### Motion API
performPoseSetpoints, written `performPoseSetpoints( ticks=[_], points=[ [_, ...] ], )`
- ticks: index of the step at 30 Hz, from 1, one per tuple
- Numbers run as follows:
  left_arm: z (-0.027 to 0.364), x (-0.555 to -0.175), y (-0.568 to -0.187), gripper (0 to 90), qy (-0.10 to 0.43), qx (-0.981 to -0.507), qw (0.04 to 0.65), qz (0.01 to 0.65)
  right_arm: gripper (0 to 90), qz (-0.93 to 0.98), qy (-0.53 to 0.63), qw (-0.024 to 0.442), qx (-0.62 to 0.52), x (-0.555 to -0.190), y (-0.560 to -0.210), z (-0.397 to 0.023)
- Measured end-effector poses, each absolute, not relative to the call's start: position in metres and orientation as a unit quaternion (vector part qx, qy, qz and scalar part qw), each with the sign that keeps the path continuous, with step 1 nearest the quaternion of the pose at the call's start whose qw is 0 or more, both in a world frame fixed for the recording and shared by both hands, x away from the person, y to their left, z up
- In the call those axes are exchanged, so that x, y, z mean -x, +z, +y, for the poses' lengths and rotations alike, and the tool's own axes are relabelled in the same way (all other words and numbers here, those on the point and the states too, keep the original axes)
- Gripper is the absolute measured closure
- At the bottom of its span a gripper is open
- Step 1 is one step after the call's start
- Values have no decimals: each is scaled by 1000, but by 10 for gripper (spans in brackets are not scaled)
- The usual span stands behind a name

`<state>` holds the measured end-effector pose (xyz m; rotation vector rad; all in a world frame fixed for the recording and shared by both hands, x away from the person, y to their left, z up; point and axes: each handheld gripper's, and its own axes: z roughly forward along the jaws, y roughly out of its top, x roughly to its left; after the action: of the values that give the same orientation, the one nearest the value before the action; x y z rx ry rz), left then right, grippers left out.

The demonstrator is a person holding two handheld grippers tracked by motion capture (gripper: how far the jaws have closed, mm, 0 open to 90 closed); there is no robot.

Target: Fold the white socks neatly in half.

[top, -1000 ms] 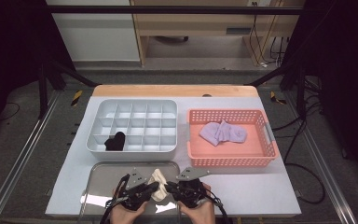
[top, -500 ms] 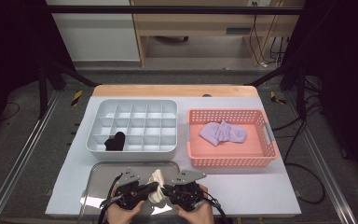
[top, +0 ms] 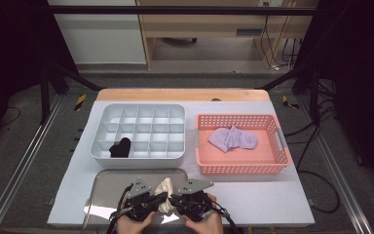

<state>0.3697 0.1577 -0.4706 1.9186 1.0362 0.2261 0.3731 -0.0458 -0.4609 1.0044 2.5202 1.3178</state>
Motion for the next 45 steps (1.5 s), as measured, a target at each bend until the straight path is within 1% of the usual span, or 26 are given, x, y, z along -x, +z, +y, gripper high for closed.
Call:
performPoseSetpoints(
  ticks=[2,4,6,7,9,10,11,13,23,27,33,37,42,44,45],
  points=[
    [164,-368,-463,893,103,-770,467,422,837,832,435,62,-337,-374,-461,-46],
    [175,-367,-457,893,121,-767,465,426,837,830,435,63,-343,-374,-462,-47],
    [185,-365,-457,889,123,-765,457,437,837,829,435,64,-346,-374,-462,-48],
    [195,-363,-460,883,119,-767,443,449,837,828,436,64,-346,-375,-462,-48],
    [200,-363,-466,878,107,-772,428,458,837,828,437,63,-345,-374,-461,-47],
    [200,-363,-466,878,107,-772,428,458,837,829,438,65,-342,-374,-461,-47],
    [199,-365,-472,879,88,-775,422,462,836,829,438,64,-341,-373,-461,-46],
    [196,-366,-476,881,80,-777,420,461,836,831,438,65,-336,-372,-460,-45],
    [191,-363,-476,891,88,-775,420,464,834,853,427,54,-296,-369,-456,-26],
    [188,-362,-477,891,98,-777,408,469,834,860,425,45,-277,-368,-455,-16],
    [185,-362,-479,892,100,-779,403,470,832,866,422,37,-265,-369,-457,-6],
    [185,-362,-480,891,100,-780,402,469,831,864,422,31,-273,-371,-464,-6],
    [186,-365,-480,891,94,-781,403,467,831,860,426,34,-279,-370,-468,-7],
    [188,-367,-480,891,88,-780,407,467,831,861,425,38,-277,-370,-468,-7],
    [192,-370,-477,879,89,-773,419,468,831,861,423,39,-279,-371,-469,-8]
  ],
)
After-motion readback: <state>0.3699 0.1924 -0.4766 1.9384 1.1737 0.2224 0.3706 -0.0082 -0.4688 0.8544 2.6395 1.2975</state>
